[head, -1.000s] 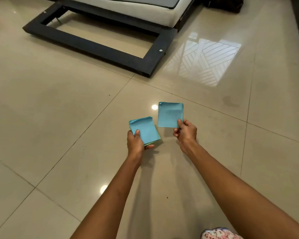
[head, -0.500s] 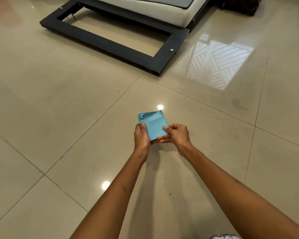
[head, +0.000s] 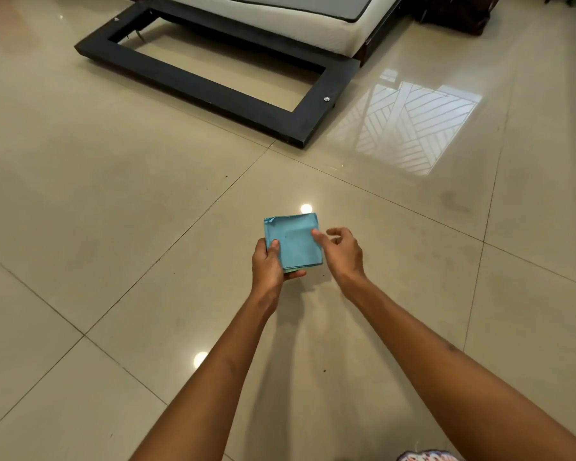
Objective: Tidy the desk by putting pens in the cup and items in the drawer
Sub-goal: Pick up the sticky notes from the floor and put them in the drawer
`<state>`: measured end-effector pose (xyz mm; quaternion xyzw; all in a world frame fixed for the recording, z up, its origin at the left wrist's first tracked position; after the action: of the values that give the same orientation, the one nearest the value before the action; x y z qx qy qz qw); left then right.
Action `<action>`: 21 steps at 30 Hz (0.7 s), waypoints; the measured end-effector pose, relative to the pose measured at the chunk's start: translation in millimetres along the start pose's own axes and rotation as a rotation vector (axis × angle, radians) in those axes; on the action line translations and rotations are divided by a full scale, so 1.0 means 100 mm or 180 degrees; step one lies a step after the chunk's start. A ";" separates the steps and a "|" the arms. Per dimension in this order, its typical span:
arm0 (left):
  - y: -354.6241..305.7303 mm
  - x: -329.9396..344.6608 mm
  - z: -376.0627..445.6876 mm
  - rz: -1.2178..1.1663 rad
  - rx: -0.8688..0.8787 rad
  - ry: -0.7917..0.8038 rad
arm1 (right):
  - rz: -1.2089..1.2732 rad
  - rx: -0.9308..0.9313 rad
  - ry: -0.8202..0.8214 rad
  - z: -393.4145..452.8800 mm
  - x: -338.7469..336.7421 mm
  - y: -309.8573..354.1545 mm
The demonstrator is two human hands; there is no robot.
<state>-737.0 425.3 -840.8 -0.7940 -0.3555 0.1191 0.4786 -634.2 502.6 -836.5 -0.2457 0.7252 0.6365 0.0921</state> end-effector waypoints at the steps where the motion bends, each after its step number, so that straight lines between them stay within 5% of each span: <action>1: -0.01 0.01 -0.02 0.0033 -0.0018 0.0071 | 0.0317 0.0053 0.0167 0.01 -0.02 0.03; 5: -0.05 0.12 -0.08 0.0315 -0.0111 0.0398 | 0.1076 0.0369 0.0763 -0.02 -0.04 0.13; 14: -0.38 0.36 -0.32 0.0993 -0.0216 0.0463 | 0.0815 0.0401 0.0075 -0.10 -0.35 0.45; 21: -1.30 0.67 -0.87 0.1326 -0.0442 0.0972 | 0.1209 0.0725 -0.0160 -0.51 -1.14 1.12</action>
<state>-701.3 449.7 -676.4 -0.8897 -0.1154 0.0693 0.4361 -579.6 488.6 -679.0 -0.0768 0.8231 0.5624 0.0159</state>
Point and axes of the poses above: each hand's wrist, its own z-axis towards the middle knuckle, its own x-axis out of the palm, y = z × x, the point moved 1 cm from there along z, towards the middle knuckle, and after that the axes turned 8 degrees about -x, right-handed, at the moved point
